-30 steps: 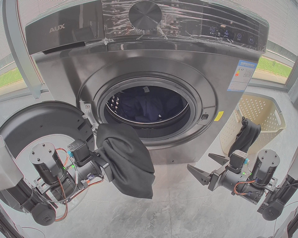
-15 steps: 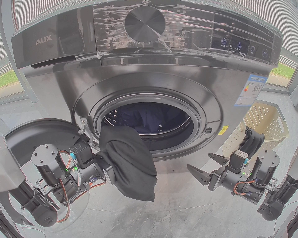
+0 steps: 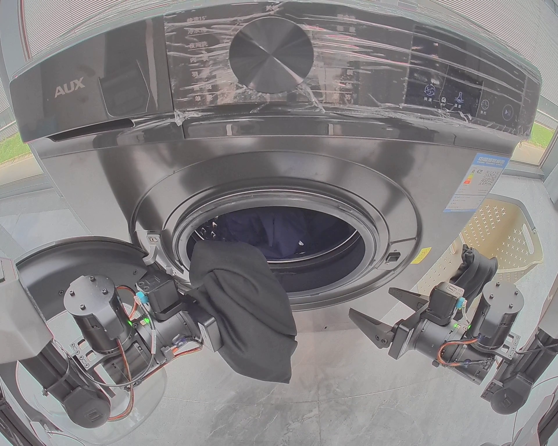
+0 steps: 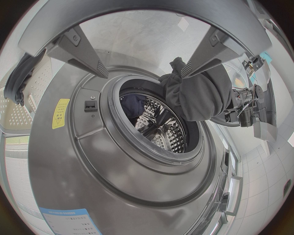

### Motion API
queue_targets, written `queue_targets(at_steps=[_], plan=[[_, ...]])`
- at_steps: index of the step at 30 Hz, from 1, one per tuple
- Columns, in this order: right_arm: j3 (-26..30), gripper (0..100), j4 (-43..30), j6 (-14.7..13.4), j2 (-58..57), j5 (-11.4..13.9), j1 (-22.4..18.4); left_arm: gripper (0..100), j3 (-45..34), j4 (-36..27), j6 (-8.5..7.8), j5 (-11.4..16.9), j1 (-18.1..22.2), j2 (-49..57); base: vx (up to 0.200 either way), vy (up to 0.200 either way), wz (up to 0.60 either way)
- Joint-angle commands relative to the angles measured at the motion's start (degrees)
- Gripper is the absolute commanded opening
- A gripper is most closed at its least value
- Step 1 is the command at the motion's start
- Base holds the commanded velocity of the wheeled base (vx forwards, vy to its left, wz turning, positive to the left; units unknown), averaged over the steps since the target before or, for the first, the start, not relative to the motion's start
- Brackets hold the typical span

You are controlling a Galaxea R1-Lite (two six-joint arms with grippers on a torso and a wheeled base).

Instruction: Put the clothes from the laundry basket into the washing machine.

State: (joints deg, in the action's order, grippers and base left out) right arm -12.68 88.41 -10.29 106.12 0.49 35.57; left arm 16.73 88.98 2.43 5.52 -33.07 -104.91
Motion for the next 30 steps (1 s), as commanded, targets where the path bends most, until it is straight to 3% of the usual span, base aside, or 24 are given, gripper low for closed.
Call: queue_targets(at_steps=[1,9,14,16,18,23,30], plan=[[-0.07,100,0.01,0.01,0.05,0.04,0.02,0,-0.11,0.05,0.04,0.01,-0.68,-0.12,0.000,0.000,0.00],[0.64,100,0.01,0.09,-0.56,0.13,0.73,0,-0.38,0.05,0.04,0.01,-2.52,0.06,0.150,0.000,0.00],[2.13,100,-0.25,0.09,-2.06,0.04,4.59,0,0.06,0.05,0.04,-0.16,-6.48,-4.16,0.000,0.000,0.00],[2.40,100,-0.25,0.01,-2.14,0.04,5.38,0,2.70,0.05,-0.76,-1.22,-6.83,-6.53,0.000,0.000,0.00],[2.75,100,-0.16,0.01,-2.14,0.04,5.74,0,5.16,0.05,-0.14,-1.74,-6.83,-7.50,0.000,0.000,0.00],[2.75,100,-0.25,0.01,-1.88,0.04,5.65,0,11.49,-0.03,-0.49,-0.42,-6.39,-12.07,0.000,0.000,0.00],[2.83,100,-0.34,-0.17,-1.88,0.04,5.74,0,21.77,-0.21,0.21,-2.36,-6.13,-19.10,0.000,0.000,0.00]])
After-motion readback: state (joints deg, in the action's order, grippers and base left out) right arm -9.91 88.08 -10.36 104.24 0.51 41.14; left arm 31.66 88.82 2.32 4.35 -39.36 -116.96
